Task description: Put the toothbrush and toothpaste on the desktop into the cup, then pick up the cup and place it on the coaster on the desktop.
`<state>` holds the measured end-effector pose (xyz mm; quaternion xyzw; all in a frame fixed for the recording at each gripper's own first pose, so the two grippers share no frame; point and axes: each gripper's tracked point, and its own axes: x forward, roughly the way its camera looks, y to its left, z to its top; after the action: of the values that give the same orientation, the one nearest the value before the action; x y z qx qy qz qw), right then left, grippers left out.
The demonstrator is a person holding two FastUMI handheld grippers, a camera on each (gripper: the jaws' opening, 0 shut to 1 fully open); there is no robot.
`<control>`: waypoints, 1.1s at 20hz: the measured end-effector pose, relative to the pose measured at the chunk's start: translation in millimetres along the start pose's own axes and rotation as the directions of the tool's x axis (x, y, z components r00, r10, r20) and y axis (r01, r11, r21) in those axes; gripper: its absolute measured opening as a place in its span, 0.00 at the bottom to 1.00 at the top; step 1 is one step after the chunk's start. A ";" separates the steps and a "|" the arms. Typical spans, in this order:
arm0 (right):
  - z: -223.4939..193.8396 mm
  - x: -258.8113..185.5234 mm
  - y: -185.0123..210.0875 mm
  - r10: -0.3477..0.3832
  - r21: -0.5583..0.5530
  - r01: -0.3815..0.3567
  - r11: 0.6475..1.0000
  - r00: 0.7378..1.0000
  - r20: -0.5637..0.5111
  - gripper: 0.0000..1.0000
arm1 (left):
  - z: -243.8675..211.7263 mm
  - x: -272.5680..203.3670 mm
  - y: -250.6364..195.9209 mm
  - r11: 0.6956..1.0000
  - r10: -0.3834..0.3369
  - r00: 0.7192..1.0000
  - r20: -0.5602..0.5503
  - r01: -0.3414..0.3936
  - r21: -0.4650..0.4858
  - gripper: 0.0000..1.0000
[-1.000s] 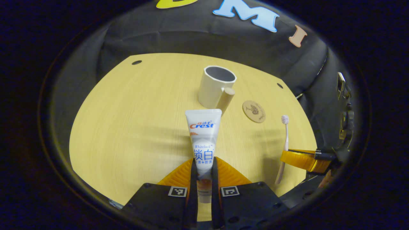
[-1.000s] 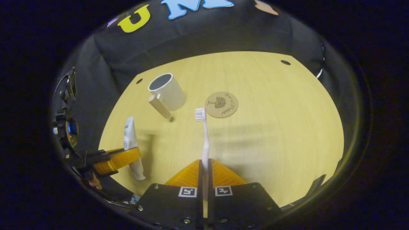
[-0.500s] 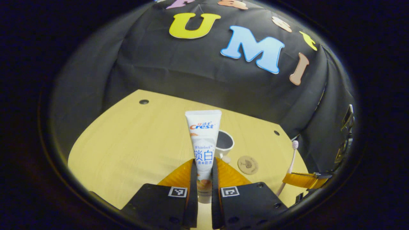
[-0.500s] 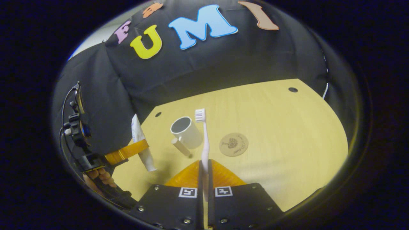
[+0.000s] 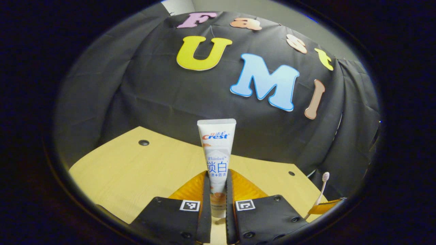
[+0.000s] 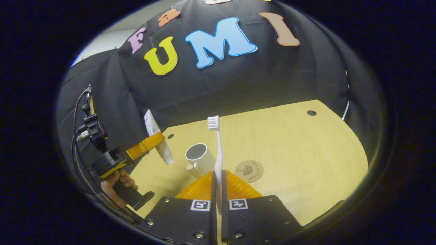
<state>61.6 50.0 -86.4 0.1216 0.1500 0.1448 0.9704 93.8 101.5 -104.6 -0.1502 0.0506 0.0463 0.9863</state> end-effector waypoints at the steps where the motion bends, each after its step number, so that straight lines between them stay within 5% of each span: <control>1: 0.2 0.2 -0.8 -0.006 0.008 0.006 1.000 1.000 -0.002 0.06 | 7.1 6.0 -1.6 1.000 -0.012 0.999 0.035 0.011 0.006 0.24; 5: -0.3 -2.4 -4.2 -0.029 0.017 0.029 0.999 1.000 -0.009 0.06 | 18.3 25.5 -13.8 0.998 -0.066 0.992 0.107 0.065 0.016 0.22; 13: -9.0 -4.7 -3.4 -0.055 0.036 0.056 0.998 0.998 -0.028 0.06 | -19.5 49.9 -18.5 0.995 -0.088 0.996 -0.033 0.089 0.040 0.22; 19: 6.5 0.4 4.2 -0.037 0.042 0.037 0.998 0.999 -0.008 0.03 | -45.6 41.8 -14.9 0.993 -0.088 0.987 -0.137 0.098 0.064 0.29; 22: 16.1 4.9 10.9 -0.023 0.024 0.023 0.999 1.000 0.004 0.06 | -57.9 33.5 -11.7 0.994 -0.087 0.977 -0.194 0.100 0.054 0.42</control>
<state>68.6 58.6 -69.7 0.1320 0.1508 0.1314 0.9708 123.2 75.5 -160.0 -0.1245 0.1395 -0.0165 0.9822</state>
